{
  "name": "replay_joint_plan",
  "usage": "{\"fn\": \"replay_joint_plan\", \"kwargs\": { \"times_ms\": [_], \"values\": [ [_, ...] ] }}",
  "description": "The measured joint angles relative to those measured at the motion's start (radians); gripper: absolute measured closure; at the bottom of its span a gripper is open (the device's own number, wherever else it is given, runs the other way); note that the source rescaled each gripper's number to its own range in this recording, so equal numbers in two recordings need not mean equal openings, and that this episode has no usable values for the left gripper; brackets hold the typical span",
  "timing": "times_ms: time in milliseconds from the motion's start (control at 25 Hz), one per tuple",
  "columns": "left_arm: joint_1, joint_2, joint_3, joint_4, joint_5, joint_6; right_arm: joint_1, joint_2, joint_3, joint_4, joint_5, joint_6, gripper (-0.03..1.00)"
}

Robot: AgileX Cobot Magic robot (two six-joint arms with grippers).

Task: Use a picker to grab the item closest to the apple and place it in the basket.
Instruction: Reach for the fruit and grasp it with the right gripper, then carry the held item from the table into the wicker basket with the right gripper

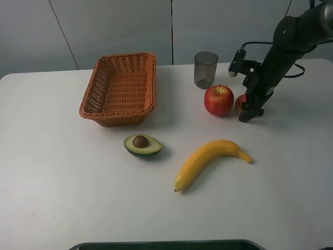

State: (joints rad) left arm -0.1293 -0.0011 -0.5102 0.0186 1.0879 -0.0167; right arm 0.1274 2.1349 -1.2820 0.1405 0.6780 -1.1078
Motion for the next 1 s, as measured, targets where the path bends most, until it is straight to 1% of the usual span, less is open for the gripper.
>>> {"fn": "replay_joint_plan", "kwargs": {
  "times_ms": [40, 520, 640, 720, 800, 880, 1000],
  "values": [
    [0.000, 0.000, 0.000, 0.000, 0.000, 0.000, 0.000, 0.000, 0.000, 0.000, 0.000, 0.000, 0.97],
    [0.000, 0.000, 0.000, 0.000, 0.000, 0.000, 0.000, 0.000, 0.000, -0.002, 0.006, -0.003, 0.96],
    [0.000, 0.000, 0.000, 0.000, 0.000, -0.002, 0.000, 0.000, 0.000, -0.016, 0.010, 0.005, 0.96],
    [0.000, 0.000, 0.000, 0.000, 0.000, -0.002, 0.000, -0.018, 0.000, -0.036, 0.032, 0.022, 0.96],
    [0.000, 0.000, 0.000, 0.000, 0.000, -0.002, 0.000, -0.057, 0.000, -0.047, 0.059, 0.057, 0.96],
    [0.000, 0.000, 0.000, 0.000, 0.000, -0.002, 0.000, -0.106, 0.000, -0.054, 0.095, 0.117, 0.96],
    [0.000, 0.000, 0.000, 0.000, 0.000, -0.002, 0.000, -0.179, 0.000, -0.054, 0.162, 0.252, 0.96]
  ]
}}
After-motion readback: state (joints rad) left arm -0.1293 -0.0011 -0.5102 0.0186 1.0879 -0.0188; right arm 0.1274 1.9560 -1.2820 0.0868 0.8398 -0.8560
